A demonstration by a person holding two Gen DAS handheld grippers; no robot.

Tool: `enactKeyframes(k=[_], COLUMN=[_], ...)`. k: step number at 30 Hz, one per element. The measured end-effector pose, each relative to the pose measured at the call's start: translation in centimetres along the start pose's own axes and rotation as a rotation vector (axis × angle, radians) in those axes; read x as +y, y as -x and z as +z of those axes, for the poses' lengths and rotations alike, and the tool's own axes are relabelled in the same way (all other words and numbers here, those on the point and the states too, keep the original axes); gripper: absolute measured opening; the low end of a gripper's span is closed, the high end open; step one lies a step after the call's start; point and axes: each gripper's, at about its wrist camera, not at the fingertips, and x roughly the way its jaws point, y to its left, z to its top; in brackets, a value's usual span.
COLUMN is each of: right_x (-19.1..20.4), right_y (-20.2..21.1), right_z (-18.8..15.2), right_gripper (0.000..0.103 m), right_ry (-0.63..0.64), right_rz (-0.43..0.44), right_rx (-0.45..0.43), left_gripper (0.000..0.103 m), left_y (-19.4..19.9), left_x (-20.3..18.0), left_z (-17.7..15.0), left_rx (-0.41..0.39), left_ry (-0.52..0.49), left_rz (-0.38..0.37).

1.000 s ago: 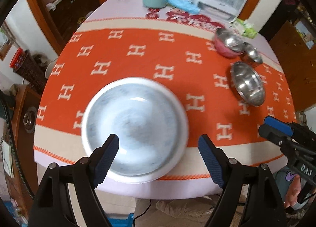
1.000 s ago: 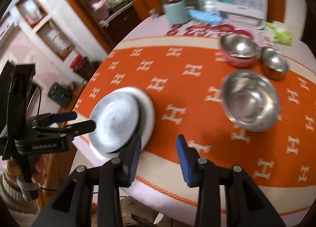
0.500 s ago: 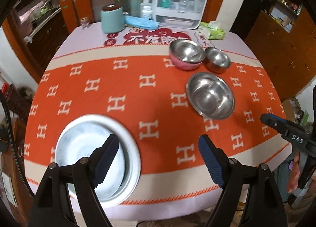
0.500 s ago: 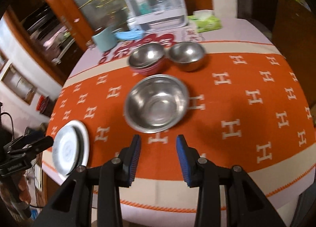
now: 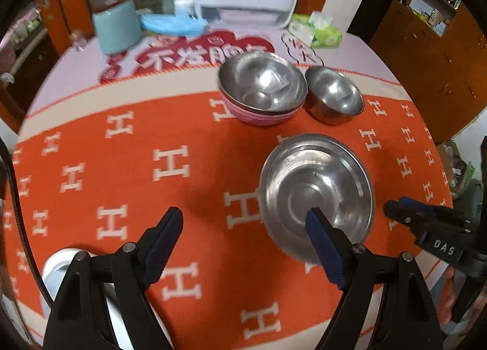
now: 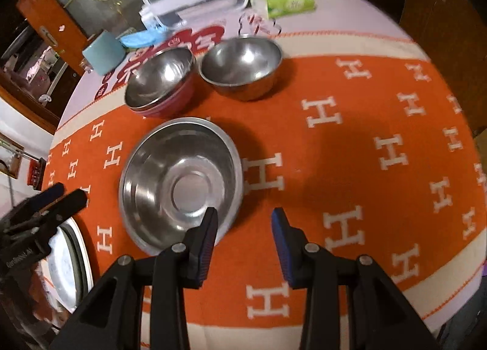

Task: Organize plates and bowls

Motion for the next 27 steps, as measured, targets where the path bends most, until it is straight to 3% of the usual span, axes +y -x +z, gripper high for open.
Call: enactKeyframes(k=[6, 10, 13, 15, 17, 27], right_x=[-0.1, -0.3, -0.8, -1.0, -1.0, -1.2], right_y=[-3.4, -4.4, -4.7, -4.7, -4.7, -4.0], right_z=[1.6, 1.8, 1.6, 1.6, 1.6, 1.0], right_gripper=[0.035, 0.019, 0.016, 0.011, 0.009, 0.009], right_ry=[-0.022, -0.039, -0.06, -0.071, -0.074, -0.099], right_rz=[-0.005, 0.014, 0.046, 0.069, 0.086, 0.112], right_rx=[0.075, 0.115, 0.127, 0.13, 0.129, 0.14], left_gripper=[0.068, 0.054, 0.04, 0.016, 0.009, 0.009], left_y=[-4.6, -6.3, -7.1, -7.5, -7.5, -6.5], left_x=[0.2, 0.2, -0.1, -0.4, -0.8, -1.6], left_z=[1.5, 1.6, 1.4, 1.4, 1.3, 0.4], left_rx=[0.105, 0.154, 0.18, 0.197, 0.195, 0.194], left_ry=[0.018, 0.019, 0.01, -0.004, -0.014, -0.029], left_rz=[-0.029, -0.062, -0.073, -0.079, -0.092, -0.077])
